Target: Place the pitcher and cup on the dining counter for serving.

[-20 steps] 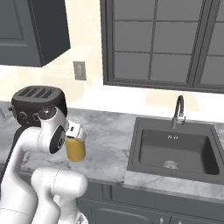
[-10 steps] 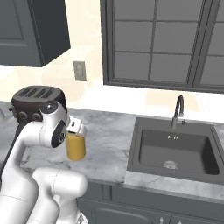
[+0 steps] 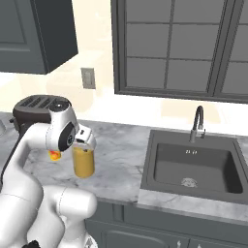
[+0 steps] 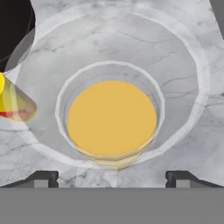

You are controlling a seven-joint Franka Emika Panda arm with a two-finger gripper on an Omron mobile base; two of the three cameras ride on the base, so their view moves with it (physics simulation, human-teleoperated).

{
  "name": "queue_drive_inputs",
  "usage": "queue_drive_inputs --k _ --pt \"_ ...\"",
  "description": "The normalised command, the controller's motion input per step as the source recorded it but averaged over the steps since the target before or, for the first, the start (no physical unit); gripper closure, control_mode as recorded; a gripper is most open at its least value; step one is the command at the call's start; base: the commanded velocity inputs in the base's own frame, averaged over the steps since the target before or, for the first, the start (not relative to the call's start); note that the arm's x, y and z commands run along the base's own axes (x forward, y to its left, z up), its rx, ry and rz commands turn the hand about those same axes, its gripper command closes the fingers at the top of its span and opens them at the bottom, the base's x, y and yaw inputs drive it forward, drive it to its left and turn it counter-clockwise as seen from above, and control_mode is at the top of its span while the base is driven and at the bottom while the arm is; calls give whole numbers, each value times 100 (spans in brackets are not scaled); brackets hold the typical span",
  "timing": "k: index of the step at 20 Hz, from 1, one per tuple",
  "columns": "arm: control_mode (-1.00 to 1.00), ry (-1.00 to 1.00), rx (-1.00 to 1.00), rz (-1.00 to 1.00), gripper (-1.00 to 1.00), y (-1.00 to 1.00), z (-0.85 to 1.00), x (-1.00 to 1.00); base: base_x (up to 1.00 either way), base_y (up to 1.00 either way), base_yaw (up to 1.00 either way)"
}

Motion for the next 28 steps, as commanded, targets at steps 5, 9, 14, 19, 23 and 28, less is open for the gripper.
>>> queue_drive_inputs --k 5,9,14,19,23,28 --pt "-100 0 0 0 100 0 -6 3 0 0 0" --pt "-100 0 0 0 100 0 0 0 0 0 0" --pt "-100 -2 0 0 100 0 0 0 0 0 0" --pt "-100 -12 -1 0 100 0 5 -11 0 0 0" --pt "-100 -23 -8 0 100 3 49 -49 0 0 0" --pt "-100 -22 -10 0 100 3 85 -58 0 0 0"
